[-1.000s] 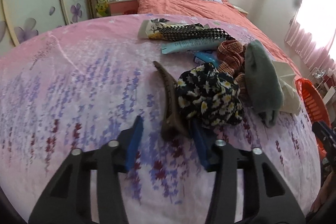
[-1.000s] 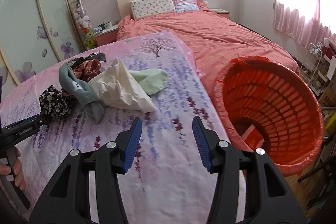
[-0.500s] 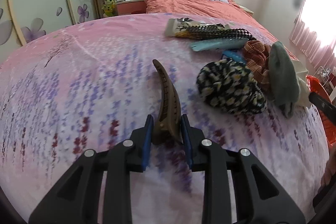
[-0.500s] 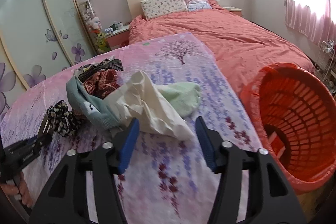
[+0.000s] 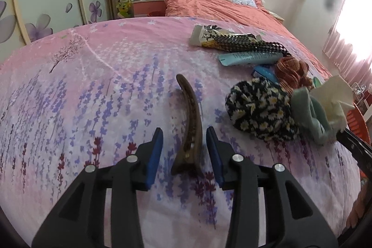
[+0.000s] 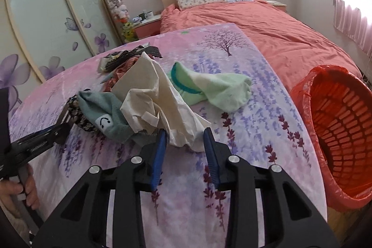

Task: Collect trash
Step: 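Grasp the brown claw clip with the left tool while the right tool reaches the white tissue, then close the right tool on the crumpled white tissue and lift it, then carry tissue and clip over the basket and open both tools, then return both tools to the bed toward the remaining items, then grasp the green sock with the right tool while the left tool grasps the floral scrunchie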

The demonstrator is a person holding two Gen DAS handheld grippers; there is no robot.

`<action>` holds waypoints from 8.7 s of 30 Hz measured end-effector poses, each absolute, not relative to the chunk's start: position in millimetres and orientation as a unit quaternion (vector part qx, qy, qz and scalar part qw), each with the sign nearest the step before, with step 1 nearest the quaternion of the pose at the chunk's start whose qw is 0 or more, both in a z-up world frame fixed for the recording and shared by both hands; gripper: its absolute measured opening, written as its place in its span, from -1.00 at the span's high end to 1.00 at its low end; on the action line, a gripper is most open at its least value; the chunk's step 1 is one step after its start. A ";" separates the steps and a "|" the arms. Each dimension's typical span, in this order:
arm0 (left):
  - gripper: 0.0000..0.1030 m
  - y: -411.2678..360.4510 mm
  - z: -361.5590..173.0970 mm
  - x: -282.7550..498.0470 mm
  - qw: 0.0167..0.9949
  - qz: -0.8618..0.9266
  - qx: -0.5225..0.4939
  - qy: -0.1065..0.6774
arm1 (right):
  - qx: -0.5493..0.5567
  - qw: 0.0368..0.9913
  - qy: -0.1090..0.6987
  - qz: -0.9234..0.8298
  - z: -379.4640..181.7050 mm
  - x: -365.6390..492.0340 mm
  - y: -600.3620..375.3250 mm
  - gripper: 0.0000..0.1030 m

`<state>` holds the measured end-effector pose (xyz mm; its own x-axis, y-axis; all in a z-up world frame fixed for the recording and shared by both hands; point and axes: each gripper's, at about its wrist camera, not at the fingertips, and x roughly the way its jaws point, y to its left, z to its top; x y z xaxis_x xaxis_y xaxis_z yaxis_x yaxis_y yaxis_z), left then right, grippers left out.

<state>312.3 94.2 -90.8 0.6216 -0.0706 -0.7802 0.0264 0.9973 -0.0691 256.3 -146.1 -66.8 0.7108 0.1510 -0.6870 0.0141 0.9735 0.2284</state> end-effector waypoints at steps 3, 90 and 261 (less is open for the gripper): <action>0.24 92.5 -90.6 315.7 0.900 -0.023 -0.025 0.434 | 0.105 0.920 0.374 0.042 -63.1 260.5 -141.4 0.18; 0.70 93.6 -95.2 278.9 0.900 -0.054 0.009 0.433 | 0.086 0.926 0.368 0.004 -67.7 260.1 -156.7 0.20; -0.06 102.1 -92.3 309.3 0.899 -0.004 0.008 0.438 | 0.028 0.907 0.421 0.015 -78.9 259.6 -95.3 0.63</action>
